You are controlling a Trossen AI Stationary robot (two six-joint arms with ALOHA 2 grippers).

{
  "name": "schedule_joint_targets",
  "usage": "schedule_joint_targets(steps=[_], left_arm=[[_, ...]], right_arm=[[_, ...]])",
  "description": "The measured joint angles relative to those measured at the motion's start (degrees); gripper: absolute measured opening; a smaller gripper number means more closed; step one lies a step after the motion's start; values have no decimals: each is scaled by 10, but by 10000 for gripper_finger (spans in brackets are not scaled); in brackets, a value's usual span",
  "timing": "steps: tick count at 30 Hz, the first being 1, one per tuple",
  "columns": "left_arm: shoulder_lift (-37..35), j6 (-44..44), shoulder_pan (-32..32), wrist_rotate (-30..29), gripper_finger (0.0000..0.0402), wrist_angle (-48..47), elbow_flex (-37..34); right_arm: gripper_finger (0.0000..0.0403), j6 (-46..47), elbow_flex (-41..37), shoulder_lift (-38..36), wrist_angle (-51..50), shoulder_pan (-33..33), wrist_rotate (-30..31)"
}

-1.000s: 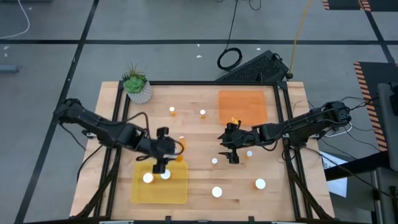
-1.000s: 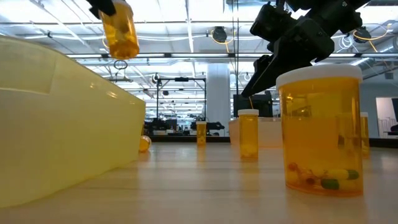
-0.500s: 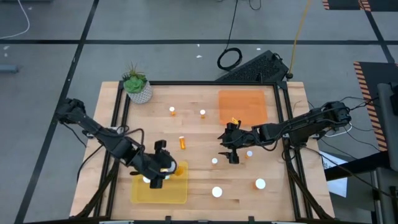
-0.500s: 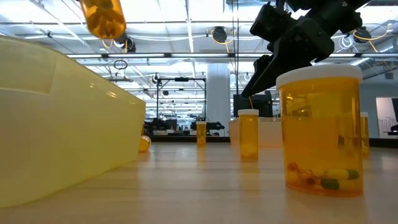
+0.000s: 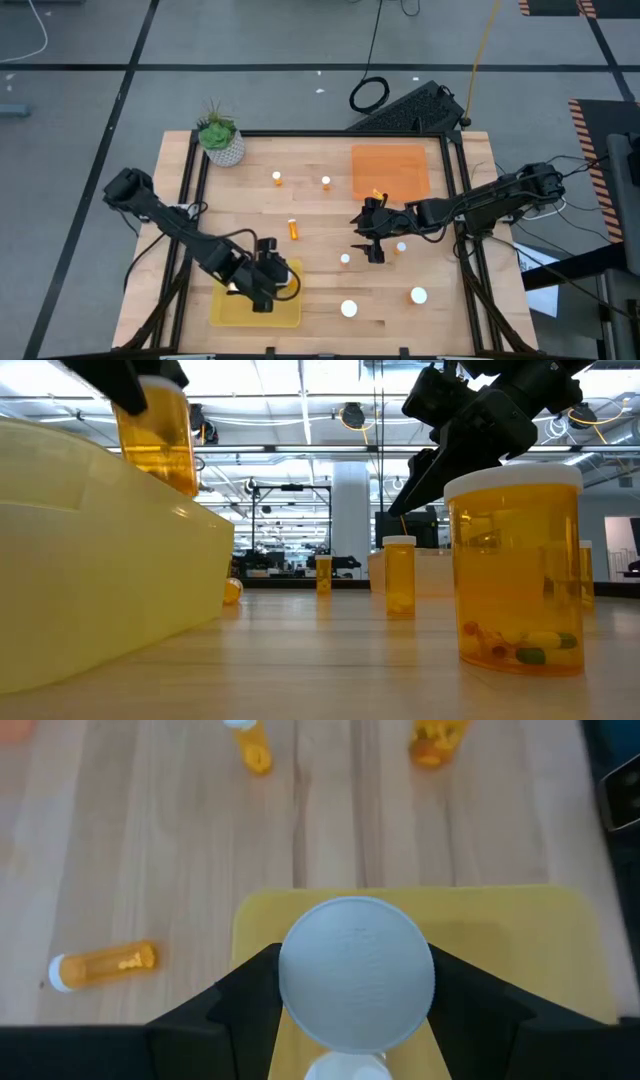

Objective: Pick and place medicine bottles into bin by pill shape (circle, oval)
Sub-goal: Put the large pill bottle into the yellow bin

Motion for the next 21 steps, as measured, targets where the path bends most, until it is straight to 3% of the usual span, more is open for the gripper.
schedule_joint_targets(steps=[21], left_arm=[[108,3,1,10,218,-1,-1]], right_arm=[[325,0,0,0,0,0,0]])
